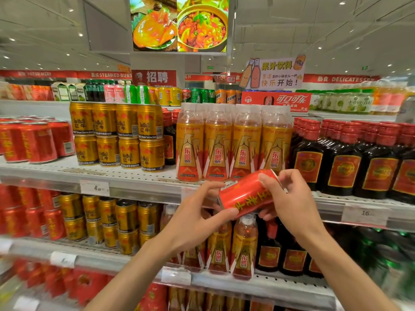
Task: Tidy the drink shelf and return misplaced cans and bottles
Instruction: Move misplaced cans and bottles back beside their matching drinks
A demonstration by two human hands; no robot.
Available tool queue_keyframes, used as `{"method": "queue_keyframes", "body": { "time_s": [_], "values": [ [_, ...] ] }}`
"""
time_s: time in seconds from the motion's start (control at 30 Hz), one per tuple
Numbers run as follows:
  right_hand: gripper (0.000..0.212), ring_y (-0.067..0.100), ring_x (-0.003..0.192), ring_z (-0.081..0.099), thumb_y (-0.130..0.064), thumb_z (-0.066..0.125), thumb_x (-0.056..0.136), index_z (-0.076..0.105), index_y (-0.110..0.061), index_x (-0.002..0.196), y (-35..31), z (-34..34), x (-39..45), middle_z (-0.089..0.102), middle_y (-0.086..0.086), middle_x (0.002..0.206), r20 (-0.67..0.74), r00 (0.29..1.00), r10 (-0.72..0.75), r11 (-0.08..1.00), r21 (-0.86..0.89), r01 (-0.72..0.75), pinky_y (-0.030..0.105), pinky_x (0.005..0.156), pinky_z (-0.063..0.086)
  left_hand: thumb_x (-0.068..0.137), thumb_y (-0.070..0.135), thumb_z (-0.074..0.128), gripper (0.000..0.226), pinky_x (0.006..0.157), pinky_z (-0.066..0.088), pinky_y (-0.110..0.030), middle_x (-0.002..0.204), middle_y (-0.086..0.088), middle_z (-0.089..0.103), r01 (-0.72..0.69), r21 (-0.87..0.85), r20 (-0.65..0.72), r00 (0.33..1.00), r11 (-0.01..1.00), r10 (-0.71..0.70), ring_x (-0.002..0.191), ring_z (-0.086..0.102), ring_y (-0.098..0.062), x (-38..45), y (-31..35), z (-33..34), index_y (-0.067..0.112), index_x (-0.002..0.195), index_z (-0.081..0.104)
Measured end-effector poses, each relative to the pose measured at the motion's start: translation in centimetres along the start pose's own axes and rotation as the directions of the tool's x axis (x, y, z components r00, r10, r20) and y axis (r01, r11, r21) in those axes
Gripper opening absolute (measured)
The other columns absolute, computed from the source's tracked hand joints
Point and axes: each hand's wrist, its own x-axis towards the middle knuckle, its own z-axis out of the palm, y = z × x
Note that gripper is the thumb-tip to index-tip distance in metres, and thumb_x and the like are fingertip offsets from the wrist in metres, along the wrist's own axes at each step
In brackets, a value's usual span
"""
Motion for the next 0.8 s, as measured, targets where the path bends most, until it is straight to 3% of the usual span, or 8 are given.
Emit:
{"method": "queue_keyframes", "body": {
  "time_s": [0.13,0.2,0.43,0.5,0.6,0.8],
  "values": [
    [0.053,0.027,0.061,0.074,-0.057,0.065,0.078,0.042,-0.025,0.114,-0.6,1.7,-1.2,0.062,0.014,0.110,0.009,0.999,0.043,0.997,0.069,-0.043,0.033,0.047,0.058,0.090,0.048,0.070,0.050,0.085,0.058,-0.023,0.119,0.016,0.061,0.014,-0.070,0.013,1.000,0.997,-0.014,0.096,0.066,0.006,-0.8,-0.4,-1.3,0.048,0.133,0.046],
    [0.061,0.031,0.062,0.074,-0.058,0.064,0.077,0.041,-0.025,0.123,-1.1,3.0,-1.9,0.065,0.012,0.109,0.010,0.998,0.056,0.995,0.085,-0.056,0.036,0.050,0.060,0.089,0.048,0.071,0.048,0.088,0.059,-0.030,0.118,0.016,0.060,0.011,-0.094,0.014,1.000,0.996,-0.010,0.095,0.065,0.006,-1.3,-0.9,-2.7,0.052,0.130,0.047],
    [0.053,0.032,0.059,0.071,-0.054,0.064,0.080,0.053,-0.026,0.124,-4.0,12.1,-5.4,0.066,0.014,0.107,0.048,0.997,0.054,0.988,0.139,-0.061,0.033,0.048,0.056,0.089,0.044,0.073,0.043,0.088,0.060,-0.031,0.096,0.019,0.065,-0.028,-0.144,0.032,0.999,0.989,0.033,0.093,0.069,-0.004,-5.5,-4.3,-11.9,0.051,0.126,0.051],
    [0.052,0.032,0.057,0.069,-0.051,0.064,0.082,0.054,-0.023,0.125,-4.9,16.0,-6.4,0.069,0.013,0.102,0.074,0.995,0.071,0.982,0.168,-0.083,0.031,0.046,0.055,0.088,0.044,0.074,0.044,0.088,0.059,-0.033,0.099,0.020,0.066,-0.032,-0.146,0.023,0.999,0.989,0.035,0.092,0.069,-0.008,-7.0,-6.1,-15.6,0.052,0.126,0.053],
    [0.040,0.032,0.054,0.066,-0.041,0.063,0.089,0.056,-0.019,0.122,-6.2,22.0,-7.3,0.069,0.012,0.095,0.103,0.991,0.083,0.973,0.206,-0.103,0.029,0.043,0.053,0.088,0.043,0.076,0.042,0.086,0.060,-0.029,0.095,0.031,0.063,-0.030,-0.141,-0.009,1.000,0.990,0.029,0.090,0.068,-0.006,-9.2,-8.6,-20.8,0.055,0.122,0.055],
    [0.052,0.034,0.053,0.066,-0.048,0.065,0.081,0.056,-0.018,0.123,-8.7,32.1,-7.1,0.069,0.014,0.095,0.177,0.982,0.069,0.965,0.237,-0.111,0.030,0.042,0.052,0.080,0.050,0.075,0.044,0.088,0.056,-0.039,0.085,0.027,0.061,-0.005,-0.147,-0.104,0.994,0.989,-0.010,0.079,0.062,-0.009,-12.4,-12.3,-29.9,0.046,0.121,0.060]
  ]
}}
